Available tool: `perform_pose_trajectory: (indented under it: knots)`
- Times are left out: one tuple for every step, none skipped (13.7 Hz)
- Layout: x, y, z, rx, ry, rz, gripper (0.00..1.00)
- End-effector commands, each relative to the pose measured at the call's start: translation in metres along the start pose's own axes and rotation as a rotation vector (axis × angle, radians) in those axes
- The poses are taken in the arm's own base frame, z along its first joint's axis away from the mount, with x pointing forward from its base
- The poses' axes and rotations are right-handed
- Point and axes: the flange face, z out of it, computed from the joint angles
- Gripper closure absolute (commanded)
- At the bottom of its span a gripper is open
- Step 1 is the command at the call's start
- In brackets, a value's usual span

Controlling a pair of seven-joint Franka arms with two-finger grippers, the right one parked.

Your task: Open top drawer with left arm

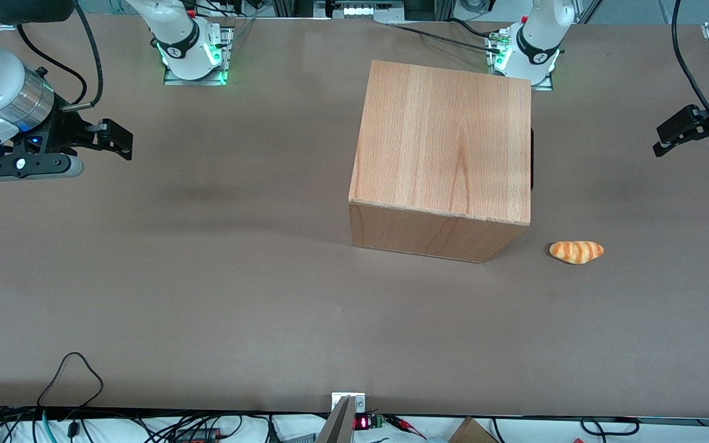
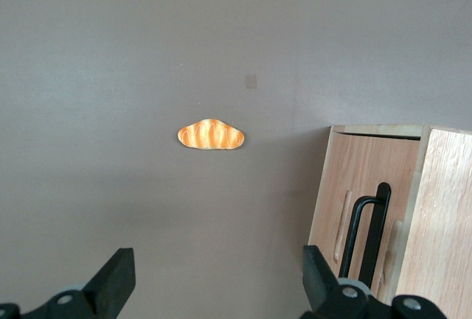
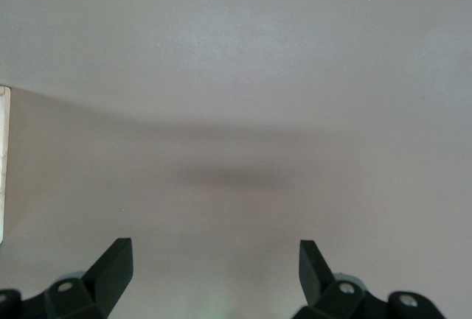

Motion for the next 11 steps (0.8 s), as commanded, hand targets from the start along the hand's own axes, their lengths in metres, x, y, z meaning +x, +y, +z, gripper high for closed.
perform_pose_trajectory:
  knots:
    - [-0.008, 0.006, -0.012, -0.008, 0.003, 0.018, 0.00]
    - [-0.008, 0.005, -0.016, -0.003, 0.011, 0.015, 0.00]
    - [-0.008, 0.004, -0.017, -0.003, 0.012, 0.022, 0.00]
    - [-0.007, 0.002, -0.018, -0.003, 0.014, 0.022, 0.00]
    - [-0.007, 0.000, -0.019, -0.005, 0.017, 0.019, 0.00]
    - [-0.006, 0.001, -0.017, -0.008, 0.014, 0.018, 0.00]
    - [-0.006, 0.001, -0.016, -0.014, 0.011, 0.015, 0.00]
    - [-0.006, 0.001, -0.015, -0.014, 0.008, 0.012, 0.00]
    - [-0.006, 0.001, -0.012, -0.015, 0.001, 0.008, 0.00]
    - [-0.002, 0.001, -0.004, -0.017, -0.012, 0.005, 0.00]
    - [-0.003, 0.002, 0.000, -0.017, -0.020, 0.006, 0.00]
